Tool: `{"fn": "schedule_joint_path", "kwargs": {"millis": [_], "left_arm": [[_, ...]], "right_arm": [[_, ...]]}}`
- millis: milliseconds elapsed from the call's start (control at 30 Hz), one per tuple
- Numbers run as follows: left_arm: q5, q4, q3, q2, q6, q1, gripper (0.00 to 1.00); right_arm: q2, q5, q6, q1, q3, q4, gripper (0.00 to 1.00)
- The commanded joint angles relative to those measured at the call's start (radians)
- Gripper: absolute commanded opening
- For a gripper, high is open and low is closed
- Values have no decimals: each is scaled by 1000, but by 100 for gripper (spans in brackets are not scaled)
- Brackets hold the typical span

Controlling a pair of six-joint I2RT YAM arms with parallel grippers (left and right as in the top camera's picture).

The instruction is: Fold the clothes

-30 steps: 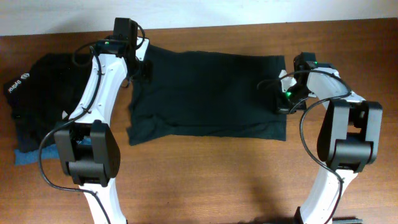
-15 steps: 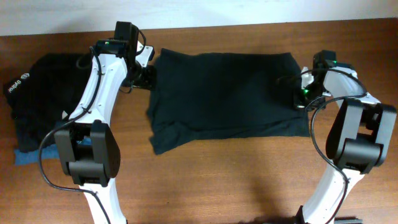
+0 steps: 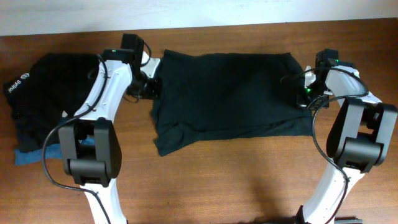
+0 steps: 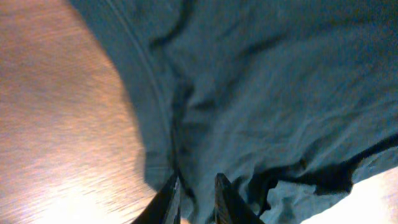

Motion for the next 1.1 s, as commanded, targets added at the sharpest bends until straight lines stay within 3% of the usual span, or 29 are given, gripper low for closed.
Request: {"fn": "schedule_joint_path", "kwargs": {"millis": [0, 567, 767, 1067], "left_arm": [[73, 35, -74, 8, 5, -4, 18], [13, 253, -351, 9, 5, -4, 18], [-160, 252, -364, 9, 5, 9, 15], [-161, 251, -364, 9, 5, 78, 15]], "right_arm": [[60, 86, 10, -18, -16, -8, 4], [60, 86, 9, -18, -16, -21, 4], [60, 87, 9, -18, -16, -23, 4], [60, 87, 9, -19, -16, -24, 4]]}}
